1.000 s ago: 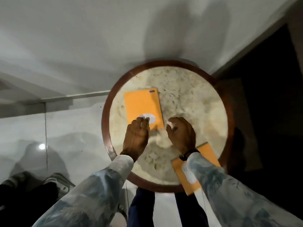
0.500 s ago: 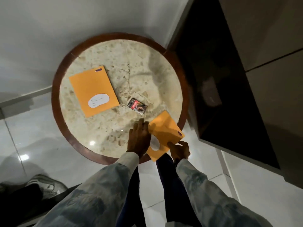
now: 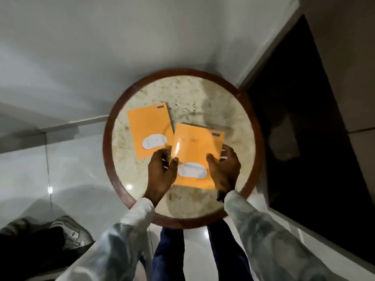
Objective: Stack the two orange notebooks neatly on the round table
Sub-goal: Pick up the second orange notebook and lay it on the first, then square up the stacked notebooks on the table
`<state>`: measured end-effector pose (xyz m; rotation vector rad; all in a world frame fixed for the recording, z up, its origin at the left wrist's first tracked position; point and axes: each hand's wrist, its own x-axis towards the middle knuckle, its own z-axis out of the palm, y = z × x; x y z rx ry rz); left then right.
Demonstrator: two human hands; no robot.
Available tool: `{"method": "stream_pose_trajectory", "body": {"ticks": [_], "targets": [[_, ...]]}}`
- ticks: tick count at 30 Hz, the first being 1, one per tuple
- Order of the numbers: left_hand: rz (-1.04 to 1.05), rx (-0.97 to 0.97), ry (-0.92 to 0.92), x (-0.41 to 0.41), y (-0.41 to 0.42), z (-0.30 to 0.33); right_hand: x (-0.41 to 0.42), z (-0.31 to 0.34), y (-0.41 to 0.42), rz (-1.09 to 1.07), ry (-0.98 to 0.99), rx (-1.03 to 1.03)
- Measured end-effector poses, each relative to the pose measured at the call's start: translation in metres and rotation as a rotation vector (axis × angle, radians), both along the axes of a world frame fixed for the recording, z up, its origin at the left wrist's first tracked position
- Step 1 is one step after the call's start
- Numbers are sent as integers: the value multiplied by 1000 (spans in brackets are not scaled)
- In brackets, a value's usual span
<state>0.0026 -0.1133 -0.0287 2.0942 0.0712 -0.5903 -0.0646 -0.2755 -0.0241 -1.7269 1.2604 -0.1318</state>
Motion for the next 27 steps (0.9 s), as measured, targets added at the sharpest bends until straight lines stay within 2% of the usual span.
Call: {"method": "stream_pose_trajectory", "body": {"ticks": [3, 7, 10, 13, 15, 18, 20, 21, 24, 27], "targets": [[98, 81, -59, 52, 24, -3, 73, -6, 17, 191, -19, 1], [177, 246, -40, 105, 51, -23, 151, -31, 41, 433, 132, -42], [117, 359, -13, 120, 56, -36, 176, -48, 53, 529, 252, -49], [1, 564, -33, 118, 52, -44, 178, -54, 60, 558, 276, -125], [31, 570, -21, 115, 44, -43, 178, -56, 66, 572, 287, -160], [41, 502, 59, 118, 36, -45, 179, -57, 68, 559, 313, -121], [96, 451, 180, 129, 39, -49, 181, -56, 66, 499, 282, -31], [141, 381, 241, 135, 43, -51, 182, -55, 62, 461, 258, 17], [206, -29, 379, 137, 60, -53, 186, -49, 48, 362, 232, 201], [78, -235, 329, 126, 73, -47, 189, -36, 39, 333, 168, 455]]}}
